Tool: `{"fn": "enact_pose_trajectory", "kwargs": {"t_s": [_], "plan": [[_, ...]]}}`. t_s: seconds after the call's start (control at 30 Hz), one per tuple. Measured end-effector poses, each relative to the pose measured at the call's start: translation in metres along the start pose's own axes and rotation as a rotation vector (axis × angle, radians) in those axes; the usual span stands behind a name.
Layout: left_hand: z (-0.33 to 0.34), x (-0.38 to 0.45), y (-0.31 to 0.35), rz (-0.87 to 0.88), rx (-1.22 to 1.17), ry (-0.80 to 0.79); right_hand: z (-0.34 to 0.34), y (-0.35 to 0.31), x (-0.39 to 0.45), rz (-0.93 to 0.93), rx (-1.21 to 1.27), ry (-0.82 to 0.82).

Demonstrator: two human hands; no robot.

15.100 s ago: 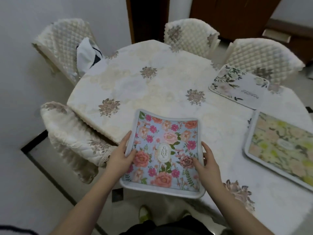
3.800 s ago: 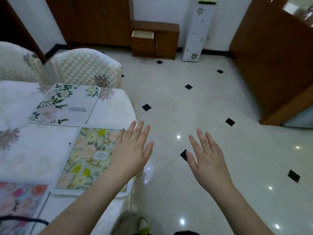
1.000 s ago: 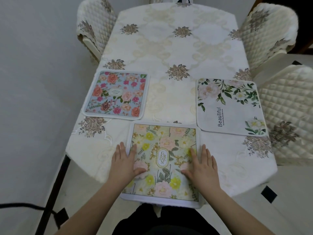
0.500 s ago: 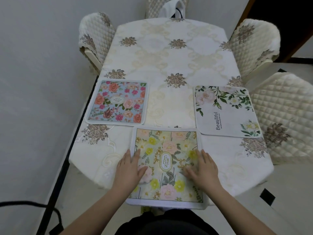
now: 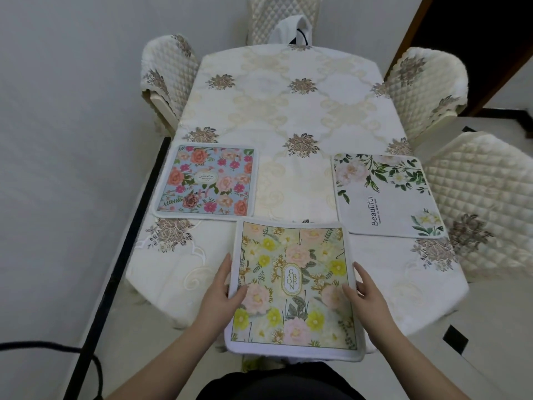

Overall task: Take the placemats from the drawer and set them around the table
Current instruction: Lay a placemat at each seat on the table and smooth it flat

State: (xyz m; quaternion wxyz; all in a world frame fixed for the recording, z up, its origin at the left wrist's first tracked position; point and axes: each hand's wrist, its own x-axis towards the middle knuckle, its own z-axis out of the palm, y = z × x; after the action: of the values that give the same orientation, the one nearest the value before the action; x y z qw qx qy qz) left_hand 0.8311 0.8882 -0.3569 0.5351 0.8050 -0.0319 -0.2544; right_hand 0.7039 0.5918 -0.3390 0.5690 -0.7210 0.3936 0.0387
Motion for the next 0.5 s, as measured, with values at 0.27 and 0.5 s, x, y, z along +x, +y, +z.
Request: {"fn": "enact_pose_trajectory", "kwargs": {"t_s": [0.27, 0.5], "plan": [[-0.004, 0.007, -0.003, 0.034, 0.140, -0.042, 0.008, 0.001, -0.009, -0.014, -0.125, 0.026], [-0.022, 0.022, 0.027, 0.152, 0.104, 0.016, 0.004, -0.027, -0.013, -0.119, -0.052, 0.154]]}}
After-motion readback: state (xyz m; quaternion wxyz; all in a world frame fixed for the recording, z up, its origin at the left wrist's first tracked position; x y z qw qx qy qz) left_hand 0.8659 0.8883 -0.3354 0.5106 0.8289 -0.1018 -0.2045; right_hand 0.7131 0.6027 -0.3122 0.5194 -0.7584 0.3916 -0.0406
